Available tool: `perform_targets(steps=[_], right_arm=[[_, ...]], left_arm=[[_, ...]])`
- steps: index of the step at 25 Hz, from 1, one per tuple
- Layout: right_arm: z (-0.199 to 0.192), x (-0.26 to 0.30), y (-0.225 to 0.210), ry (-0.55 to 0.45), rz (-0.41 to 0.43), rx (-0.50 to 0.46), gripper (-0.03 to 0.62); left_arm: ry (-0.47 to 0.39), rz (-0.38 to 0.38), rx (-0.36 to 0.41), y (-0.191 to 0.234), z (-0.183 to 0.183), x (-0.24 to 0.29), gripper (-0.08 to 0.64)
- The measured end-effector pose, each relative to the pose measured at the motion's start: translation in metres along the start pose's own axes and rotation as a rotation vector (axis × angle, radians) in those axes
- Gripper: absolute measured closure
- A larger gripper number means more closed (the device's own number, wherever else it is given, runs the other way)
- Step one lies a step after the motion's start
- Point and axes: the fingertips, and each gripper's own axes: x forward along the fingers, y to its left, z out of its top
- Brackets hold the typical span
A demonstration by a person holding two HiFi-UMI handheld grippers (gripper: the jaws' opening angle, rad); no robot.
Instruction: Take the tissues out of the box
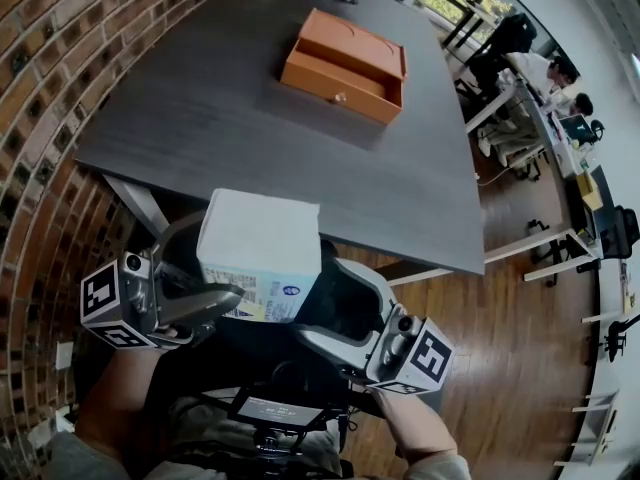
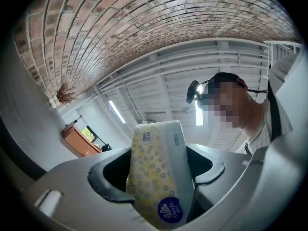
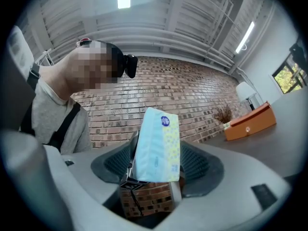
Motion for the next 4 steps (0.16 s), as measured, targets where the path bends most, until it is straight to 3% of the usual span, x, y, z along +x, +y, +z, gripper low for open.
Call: perform_targets(steps=[4], right_arm=[[-0.0008,-0.0005,-0.0048,0.005,-0.002,-0.021,0.255]], left_arm=[[-0.002,-0.002,0.01,0.0021,0.001,0.0006,0.209]])
